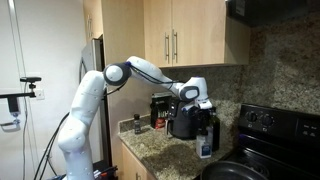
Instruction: Move the bottle from the right to the left
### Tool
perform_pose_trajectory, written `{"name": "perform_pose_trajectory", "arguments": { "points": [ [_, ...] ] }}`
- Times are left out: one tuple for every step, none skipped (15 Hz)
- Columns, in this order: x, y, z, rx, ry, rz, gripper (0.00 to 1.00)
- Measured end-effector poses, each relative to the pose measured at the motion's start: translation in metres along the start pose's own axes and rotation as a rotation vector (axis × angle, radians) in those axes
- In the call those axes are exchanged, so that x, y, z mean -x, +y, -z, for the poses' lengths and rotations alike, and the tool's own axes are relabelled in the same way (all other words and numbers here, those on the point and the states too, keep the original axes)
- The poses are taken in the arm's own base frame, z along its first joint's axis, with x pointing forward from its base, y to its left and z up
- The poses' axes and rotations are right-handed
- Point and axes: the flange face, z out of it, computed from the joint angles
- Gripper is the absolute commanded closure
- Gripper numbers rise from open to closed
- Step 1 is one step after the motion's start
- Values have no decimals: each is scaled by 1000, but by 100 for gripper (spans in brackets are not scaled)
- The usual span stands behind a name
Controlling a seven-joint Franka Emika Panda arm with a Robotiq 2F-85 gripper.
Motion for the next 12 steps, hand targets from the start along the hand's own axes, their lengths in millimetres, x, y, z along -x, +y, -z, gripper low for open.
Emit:
{"name": "perform_pose_trajectory", "arguments": {
  "points": [
    [-1, -2, -6, 25, -13, -7, 0],
    [-2, -3, -12, 49, -26, -12, 0],
    [-3, -5, -15, 53, -27, -12, 0],
    [-3, -5, -16, 55, -27, -12, 0],
    [-3, -5, -16, 54, -27, -12, 0],
    [-3, -5, -15, 54, -26, -12, 0],
    [-3, -5, -15, 54, -26, -12, 0],
    [-3, -5, -15, 54, -26, -12, 0],
    [-3, -5, -16, 55, -26, -12, 0],
    [-3, -4, -18, 59, -28, -12, 0],
    [-3, -4, -21, 63, -30, -11, 0],
    [-2, -5, -25, 68, -32, -10, 0]
  ]
}}
